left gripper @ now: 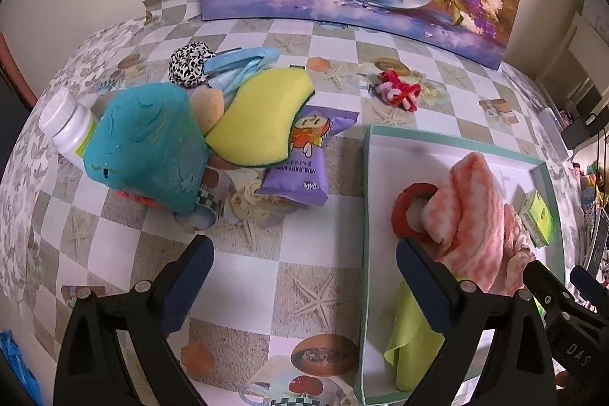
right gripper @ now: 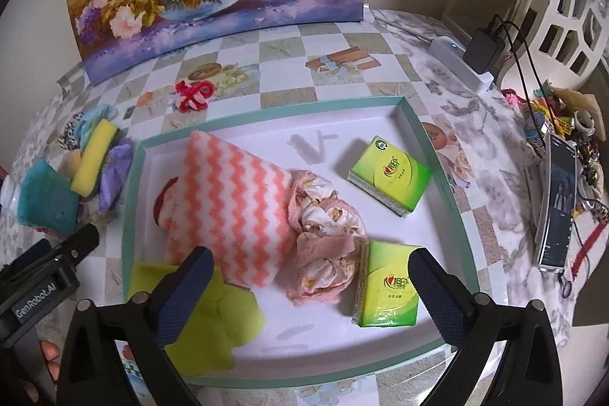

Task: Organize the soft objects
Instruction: 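Open the left tool to drop the cloth in the tray while the right tool releases the pack, then move the left tool to the leopard scrunchie while the right tool moves to the red pipe-cleaner toy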

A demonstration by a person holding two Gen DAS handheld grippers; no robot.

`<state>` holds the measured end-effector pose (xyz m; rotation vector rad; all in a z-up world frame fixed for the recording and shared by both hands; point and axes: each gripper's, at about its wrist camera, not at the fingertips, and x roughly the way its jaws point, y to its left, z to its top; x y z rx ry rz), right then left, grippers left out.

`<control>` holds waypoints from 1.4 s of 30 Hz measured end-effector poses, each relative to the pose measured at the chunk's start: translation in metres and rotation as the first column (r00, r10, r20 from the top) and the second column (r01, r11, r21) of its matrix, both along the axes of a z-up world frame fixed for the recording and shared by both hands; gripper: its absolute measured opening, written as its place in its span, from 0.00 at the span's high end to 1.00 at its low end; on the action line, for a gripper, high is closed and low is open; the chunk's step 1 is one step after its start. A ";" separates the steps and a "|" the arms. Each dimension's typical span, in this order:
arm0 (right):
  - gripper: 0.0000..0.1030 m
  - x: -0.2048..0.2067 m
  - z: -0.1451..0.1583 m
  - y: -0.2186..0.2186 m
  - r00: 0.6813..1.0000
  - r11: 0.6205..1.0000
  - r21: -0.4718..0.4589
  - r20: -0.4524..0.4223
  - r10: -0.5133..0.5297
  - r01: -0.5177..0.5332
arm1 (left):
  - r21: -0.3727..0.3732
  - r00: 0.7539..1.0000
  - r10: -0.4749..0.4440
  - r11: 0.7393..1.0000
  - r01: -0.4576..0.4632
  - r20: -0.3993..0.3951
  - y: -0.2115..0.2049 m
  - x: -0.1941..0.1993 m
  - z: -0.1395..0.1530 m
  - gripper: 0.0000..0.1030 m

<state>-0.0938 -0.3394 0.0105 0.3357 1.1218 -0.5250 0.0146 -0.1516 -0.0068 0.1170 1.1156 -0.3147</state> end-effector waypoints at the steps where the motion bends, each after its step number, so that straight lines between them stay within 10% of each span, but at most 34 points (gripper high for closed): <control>1: 0.00 0.000 0.001 0.000 1.000 1.000 0.006 0.010 -0.003 0.003 | -0.004 1.000 0.001 1.000 -0.001 0.000 0.001 0.001 0.001 0.06; 25: 0.00 0.012 0.019 0.008 0.996 0.999 -0.026 0.083 -0.016 0.018 | -0.003 0.992 0.067 0.998 -0.067 0.103 0.019 0.013 0.036 0.06; 42: 0.00 0.116 0.045 0.027 0.987 0.990 -0.005 0.080 0.141 -0.141 | -0.109 0.998 0.062 0.992 -0.059 0.031 0.071 0.118 0.069 0.00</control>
